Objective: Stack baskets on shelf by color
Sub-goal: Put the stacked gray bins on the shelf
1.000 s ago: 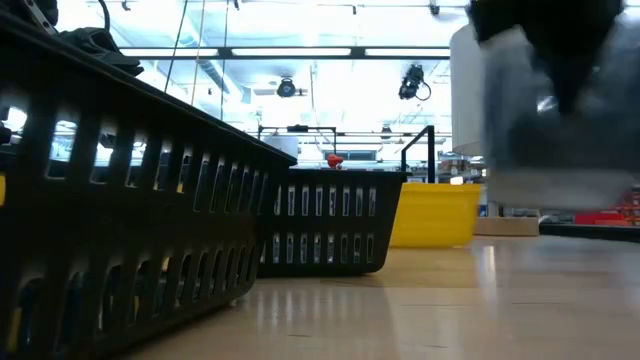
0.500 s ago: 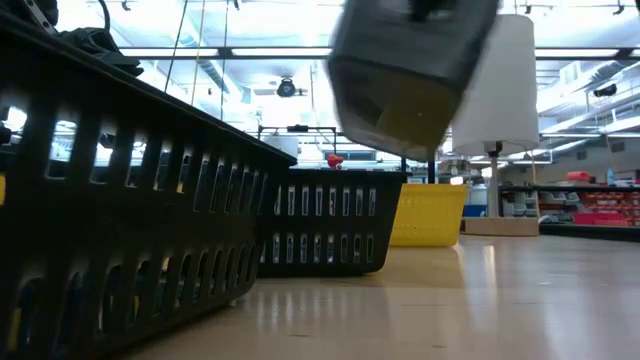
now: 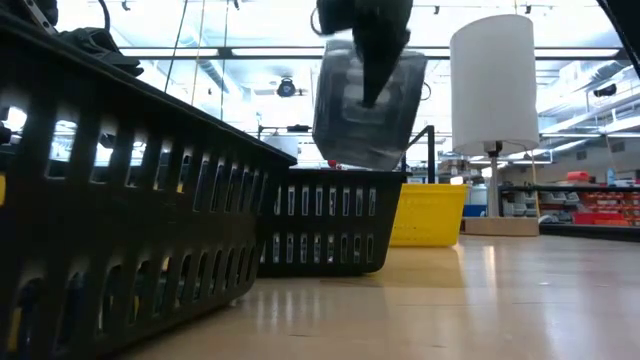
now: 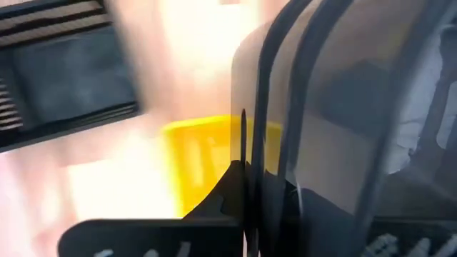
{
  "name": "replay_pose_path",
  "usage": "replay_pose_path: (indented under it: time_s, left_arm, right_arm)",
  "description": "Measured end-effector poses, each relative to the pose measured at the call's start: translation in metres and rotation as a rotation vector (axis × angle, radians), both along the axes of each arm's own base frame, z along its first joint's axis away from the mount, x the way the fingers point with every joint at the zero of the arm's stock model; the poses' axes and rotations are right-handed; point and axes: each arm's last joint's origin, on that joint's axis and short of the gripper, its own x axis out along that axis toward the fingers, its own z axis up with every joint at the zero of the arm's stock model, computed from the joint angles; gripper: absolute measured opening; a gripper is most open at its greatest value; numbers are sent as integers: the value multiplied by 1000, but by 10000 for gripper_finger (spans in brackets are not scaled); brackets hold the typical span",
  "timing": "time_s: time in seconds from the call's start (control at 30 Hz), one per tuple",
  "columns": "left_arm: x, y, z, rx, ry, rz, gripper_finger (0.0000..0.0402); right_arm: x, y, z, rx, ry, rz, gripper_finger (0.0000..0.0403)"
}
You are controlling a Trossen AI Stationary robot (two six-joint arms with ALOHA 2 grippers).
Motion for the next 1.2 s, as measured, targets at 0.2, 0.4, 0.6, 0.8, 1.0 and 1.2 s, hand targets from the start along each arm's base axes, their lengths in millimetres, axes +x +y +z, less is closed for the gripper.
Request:
replay_pose_path:
  time_s: [0.2, 0.4, 0.6, 0.8, 1.0, 1.2]
  left_arm:
    - [0, 0, 0, 0, -1, 0, 35]
    - [0, 0, 0, 0, 2, 0, 30]
    - [0, 0, 0, 0, -1, 0, 36]
    - [0, 0, 0, 0, 0, 0, 38]
    - [0, 0, 0, 0, -2, 0, 32]
    - [0, 0, 0, 0, -1, 0, 31]
  right_arm:
    - [-1, -54, -4, -33, 36, 25, 12]
    - [3, -99, -23, -10, 88, 49, 12]
    - [1, -128, -50, 12, 212, 43, 13]
    - [-3, -139, -58, 23, 248, 24, 24]
    - [-4, -137, -64, 48, 252, 19, 29]
    - [-6, -135, -67, 58, 287, -1, 61]
